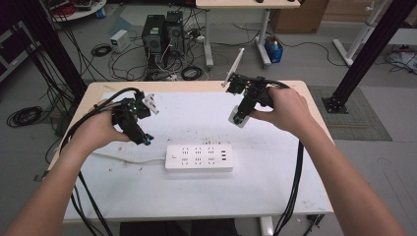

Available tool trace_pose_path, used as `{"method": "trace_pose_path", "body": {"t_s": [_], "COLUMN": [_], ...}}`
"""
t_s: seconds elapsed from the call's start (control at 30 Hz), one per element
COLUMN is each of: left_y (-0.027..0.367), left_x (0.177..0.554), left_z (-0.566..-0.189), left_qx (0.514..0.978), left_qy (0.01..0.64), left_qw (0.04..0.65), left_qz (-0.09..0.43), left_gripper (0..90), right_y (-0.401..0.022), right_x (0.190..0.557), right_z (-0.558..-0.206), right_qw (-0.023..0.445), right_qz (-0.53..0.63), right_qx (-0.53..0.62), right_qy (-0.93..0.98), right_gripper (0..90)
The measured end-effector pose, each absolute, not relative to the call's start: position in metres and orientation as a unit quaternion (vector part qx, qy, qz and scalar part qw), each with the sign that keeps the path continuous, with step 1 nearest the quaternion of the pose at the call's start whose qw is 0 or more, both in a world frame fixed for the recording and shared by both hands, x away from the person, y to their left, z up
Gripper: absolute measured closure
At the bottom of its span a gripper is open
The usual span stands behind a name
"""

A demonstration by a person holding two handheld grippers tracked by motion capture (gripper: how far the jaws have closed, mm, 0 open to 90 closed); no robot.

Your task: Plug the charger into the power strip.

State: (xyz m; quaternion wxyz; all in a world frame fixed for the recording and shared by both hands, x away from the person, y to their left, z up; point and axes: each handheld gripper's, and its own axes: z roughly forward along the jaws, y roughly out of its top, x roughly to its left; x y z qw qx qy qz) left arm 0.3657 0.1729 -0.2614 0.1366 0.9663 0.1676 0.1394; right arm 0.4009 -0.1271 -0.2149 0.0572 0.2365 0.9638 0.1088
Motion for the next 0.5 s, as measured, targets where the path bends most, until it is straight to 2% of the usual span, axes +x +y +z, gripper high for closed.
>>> {"method": "trace_pose_path", "body": {"t_s": [0.5], "left_y": [0.19], "left_x": [0.357], "left_z": [-0.27], "left_qx": [0.964], "left_qy": [0.183], "left_qw": [0.142], "left_qz": [0.13], "left_gripper": [23.7], "right_y": [-0.065], "right_x": [0.42], "right_z": [-0.279], "right_qw": [0.0], "right_qz": [0.054], "right_qx": [0.132], "right_qy": [0.99], "right_gripper": [62.5]}}
